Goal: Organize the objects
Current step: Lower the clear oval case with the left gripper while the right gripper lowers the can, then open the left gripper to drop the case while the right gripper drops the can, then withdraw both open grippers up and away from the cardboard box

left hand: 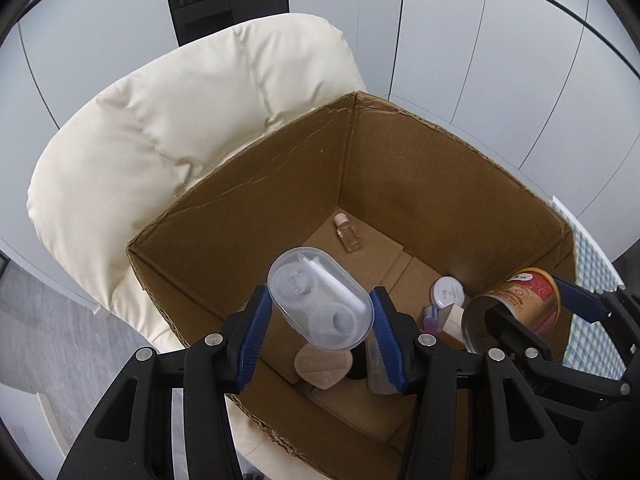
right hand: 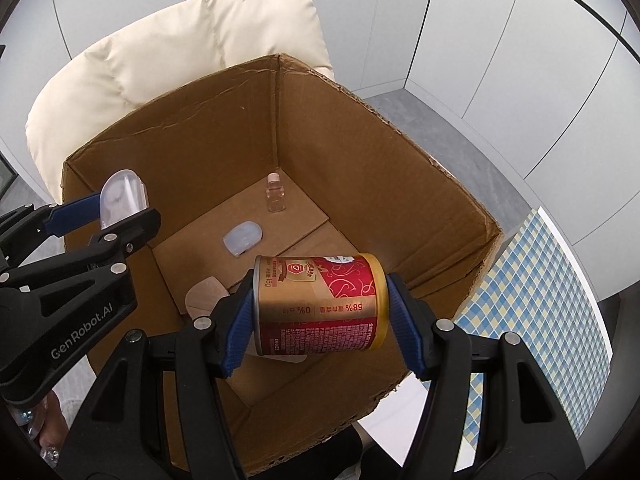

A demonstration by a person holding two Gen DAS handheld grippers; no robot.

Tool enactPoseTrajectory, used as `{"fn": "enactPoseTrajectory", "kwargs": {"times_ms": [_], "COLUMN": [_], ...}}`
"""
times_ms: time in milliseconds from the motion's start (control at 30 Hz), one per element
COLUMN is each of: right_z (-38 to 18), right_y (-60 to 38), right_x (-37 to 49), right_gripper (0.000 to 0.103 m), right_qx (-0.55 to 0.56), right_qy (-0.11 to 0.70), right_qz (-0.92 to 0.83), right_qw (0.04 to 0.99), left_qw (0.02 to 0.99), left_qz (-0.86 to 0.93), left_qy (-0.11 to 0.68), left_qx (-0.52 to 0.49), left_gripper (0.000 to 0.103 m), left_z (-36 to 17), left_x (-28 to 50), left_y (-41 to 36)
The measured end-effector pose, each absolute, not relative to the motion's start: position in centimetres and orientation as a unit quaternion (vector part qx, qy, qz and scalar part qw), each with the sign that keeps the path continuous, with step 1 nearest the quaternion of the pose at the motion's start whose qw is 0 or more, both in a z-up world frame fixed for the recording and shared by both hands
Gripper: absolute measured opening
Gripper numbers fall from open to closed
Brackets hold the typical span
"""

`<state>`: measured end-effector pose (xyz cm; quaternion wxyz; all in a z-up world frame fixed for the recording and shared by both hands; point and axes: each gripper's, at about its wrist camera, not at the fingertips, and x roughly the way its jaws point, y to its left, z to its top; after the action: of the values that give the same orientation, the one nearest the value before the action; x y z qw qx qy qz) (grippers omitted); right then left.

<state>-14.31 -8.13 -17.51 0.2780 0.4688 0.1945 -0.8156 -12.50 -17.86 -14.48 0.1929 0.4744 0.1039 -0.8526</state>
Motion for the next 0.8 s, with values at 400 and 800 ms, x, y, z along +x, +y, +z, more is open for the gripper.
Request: {"fn": "enactPoseTrajectory", "kwargs": {"times_ms": [400, 800], "right_z": [-16.2, -15.4], "right_y": [-7.8, -5.6], "right_x": [-13.7, -13.5], "right_gripper": [0.103, 0.103], "right_qx": [0.439, 0.456], "right_qy": [0.208, 0.17], "right_qz": [-0.837, -0.837], "right_qw": [0.251, 0.251], "left_qw": [0.203, 0.194], "left_qz": [-0.856, -0.858], "left_qy": [0.134, 0.126], "left_qx": [0.457, 0.459], "left_gripper": [0.099, 0.099], "left_z": [-13.2, -12.0], "left_x": [-11.6, -11.2], "left_y": [-18.2, -17.6]}}
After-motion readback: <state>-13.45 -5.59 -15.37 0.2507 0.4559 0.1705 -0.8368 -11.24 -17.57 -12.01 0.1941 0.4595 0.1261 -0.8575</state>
